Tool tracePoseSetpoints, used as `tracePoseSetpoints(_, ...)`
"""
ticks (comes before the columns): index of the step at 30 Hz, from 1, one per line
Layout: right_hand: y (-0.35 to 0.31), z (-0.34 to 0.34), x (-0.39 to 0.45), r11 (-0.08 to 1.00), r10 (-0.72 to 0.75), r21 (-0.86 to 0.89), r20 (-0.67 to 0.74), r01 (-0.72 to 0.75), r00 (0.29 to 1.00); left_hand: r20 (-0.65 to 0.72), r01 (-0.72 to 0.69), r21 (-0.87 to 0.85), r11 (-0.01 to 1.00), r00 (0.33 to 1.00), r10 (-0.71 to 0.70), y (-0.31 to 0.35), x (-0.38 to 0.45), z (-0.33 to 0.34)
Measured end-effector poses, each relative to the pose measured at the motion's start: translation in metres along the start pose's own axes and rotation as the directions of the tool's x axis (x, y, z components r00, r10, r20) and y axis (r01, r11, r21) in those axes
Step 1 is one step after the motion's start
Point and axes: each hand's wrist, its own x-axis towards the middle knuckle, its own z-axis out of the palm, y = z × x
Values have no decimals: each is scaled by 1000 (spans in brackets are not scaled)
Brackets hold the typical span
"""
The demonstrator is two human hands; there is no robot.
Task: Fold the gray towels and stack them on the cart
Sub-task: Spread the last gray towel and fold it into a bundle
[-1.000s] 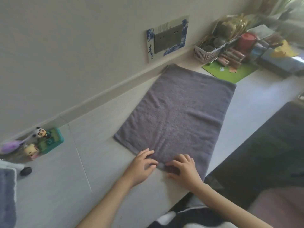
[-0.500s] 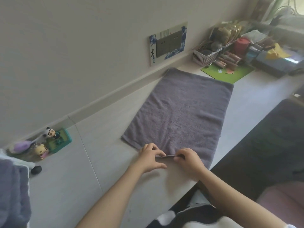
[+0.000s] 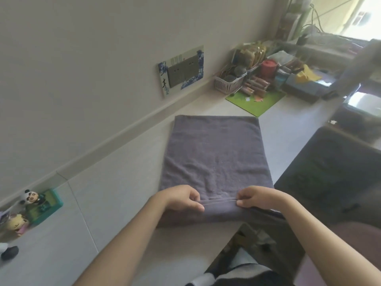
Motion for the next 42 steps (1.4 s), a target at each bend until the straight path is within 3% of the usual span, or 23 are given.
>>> tracePoseSetpoints(4,2,-31,-2,999,35,-13,2,-35,999,36,-11,91,996,999,8,26,15,-33)
tracePoseSetpoints(10,2,-86,43,980,114,-126,-283,-155,952,-157,73,285,956,987,-29,47,75,-87)
tracePoseSetpoints(14,15,-94,91,952,171,-176,-371,-250,913,-234,216,295,931,961,-149,24,116,-91)
tracePoseSetpoints(18,45,-91,116,915,194,-292,-290,-280,937,-168,284,356,890,957,-238,-1,134,-85)
tracePoseSetpoints(21,60,-92,122,905,148,-337,-323,-260,935,-82,287,428,857,957,-280,-16,131,-94)
tracePoseSetpoints(23,64,-94,124,919,112,-320,-346,-230,931,-78,308,362,880,951,-301,-28,126,-105)
tracePoseSetpoints(26,66,-99,123,927,84,-315,-358,-205,930,-183,302,311,901,949,-256,-30,121,-120)
tracePoseSetpoints(31,69,-103,131,875,91,-390,-450,-288,888,-404,426,556,713,889,-216,-28,139,-115)
tracePoseSetpoints(39,71,-84,133,865,62,-344,-648,-364,759,-521,421,424,802,838,-164,-50,144,-99)
tracePoseSetpoints(42,70,-81,135,863,67,-326,-685,-387,726,-583,444,430,786,801,-134,-48,144,-94)
